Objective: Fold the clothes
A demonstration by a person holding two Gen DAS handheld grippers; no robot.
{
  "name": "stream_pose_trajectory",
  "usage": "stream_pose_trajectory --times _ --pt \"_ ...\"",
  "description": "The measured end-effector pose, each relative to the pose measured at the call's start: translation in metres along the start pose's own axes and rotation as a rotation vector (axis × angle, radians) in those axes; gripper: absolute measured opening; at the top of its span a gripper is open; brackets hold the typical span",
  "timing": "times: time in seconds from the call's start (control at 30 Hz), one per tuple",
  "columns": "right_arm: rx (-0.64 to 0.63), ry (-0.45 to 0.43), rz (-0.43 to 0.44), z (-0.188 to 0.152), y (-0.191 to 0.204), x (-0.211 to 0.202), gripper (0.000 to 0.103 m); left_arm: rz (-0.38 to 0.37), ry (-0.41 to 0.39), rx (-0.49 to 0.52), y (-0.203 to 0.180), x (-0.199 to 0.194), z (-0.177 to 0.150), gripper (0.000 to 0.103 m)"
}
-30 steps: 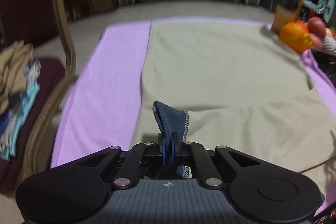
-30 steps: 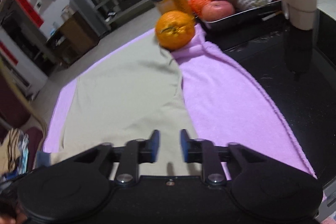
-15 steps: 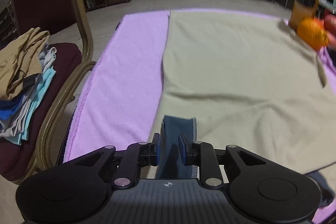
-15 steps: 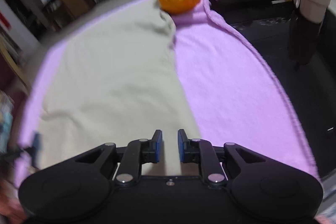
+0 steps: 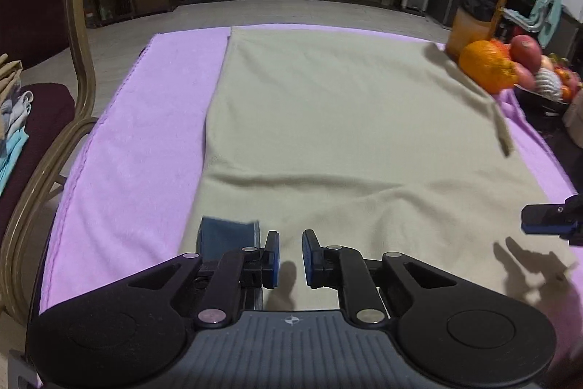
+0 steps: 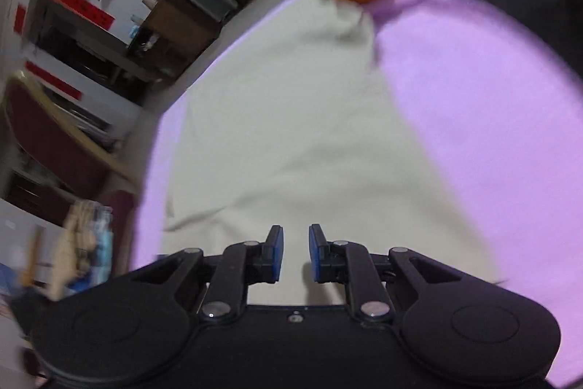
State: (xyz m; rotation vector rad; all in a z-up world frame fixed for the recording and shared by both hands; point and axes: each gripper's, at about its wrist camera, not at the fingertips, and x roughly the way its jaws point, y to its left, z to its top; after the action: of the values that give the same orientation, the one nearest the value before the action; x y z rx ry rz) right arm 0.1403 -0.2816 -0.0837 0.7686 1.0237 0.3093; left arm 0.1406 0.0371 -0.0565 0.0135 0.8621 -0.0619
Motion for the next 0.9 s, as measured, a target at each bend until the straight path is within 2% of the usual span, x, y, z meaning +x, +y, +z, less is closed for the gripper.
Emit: stream_pose_trajectory --times 0.13,0.17,0.2,0.23,0.3,0.4,0.47,0.5,0.57,0.63,0.7,0.8,0.9 --pt "0.143 0.012 0.104 0.019 -0.009 0.041 0.016 0.062 0.017 -0.062 0.006 0.022 0.002 0.011" --pt "0.161 0.016 0.102 0.023 -0.014 0.048 0.016 0.063 0.033 -0.068 0.009 0.026 0.001 0.012" --pt "0.190 0.006 0.107 0.025 -0.023 0.052 0.012 0.073 0.030 -0.071 0.011 0.029 -0.001 0.014" --pt "0.229 -0.014 0.125 0.027 -0.034 0.054 0.000 0.076 0.021 -0.067 0.013 0.029 -0.001 0.014" --pt "0.307 -0.054 0.163 0.031 -0.056 0.056 0.000 0.081 0.012 -0.087 0.017 0.028 -0.002 0.013" --pt "0.354 -0.222 0.091 0.039 -0.077 0.034 0.000 0.089 0.007 -0.141 0.026 0.025 -0.002 0.013" --pt "0.439 -0.341 0.054 0.037 -0.096 0.014 0.000 0.108 0.005 -0.167 0.032 0.023 -0.002 0.013" --pt "0.488 -0.387 0.038 0.034 -0.103 0.006 0.000 0.140 0.007 -0.180 0.035 0.019 -0.003 0.012" --pt "0.500 -0.456 -0.071 0.029 -0.105 -0.014 0.002 0.217 -0.001 -0.183 0.040 0.008 -0.005 0.012" --pt "0.465 -0.452 -0.129 0.025 -0.096 -0.027 0.004 0.247 -0.022 -0.162 0.043 -0.008 -0.008 0.012" --pt "0.387 -0.402 -0.106 0.021 -0.080 -0.035 0.005 0.243 -0.058 -0.123 0.044 -0.027 -0.011 0.012" --pt "0.258 -0.321 -0.054 0.015 -0.056 -0.045 0.009 0.115 -0.072 -0.097 0.040 -0.046 -0.019 0.013" --pt "0.174 -0.240 0.011 -0.003 -0.036 -0.042 0.012 0.013 -0.049 -0.083 0.030 -0.040 -0.024 0.013"
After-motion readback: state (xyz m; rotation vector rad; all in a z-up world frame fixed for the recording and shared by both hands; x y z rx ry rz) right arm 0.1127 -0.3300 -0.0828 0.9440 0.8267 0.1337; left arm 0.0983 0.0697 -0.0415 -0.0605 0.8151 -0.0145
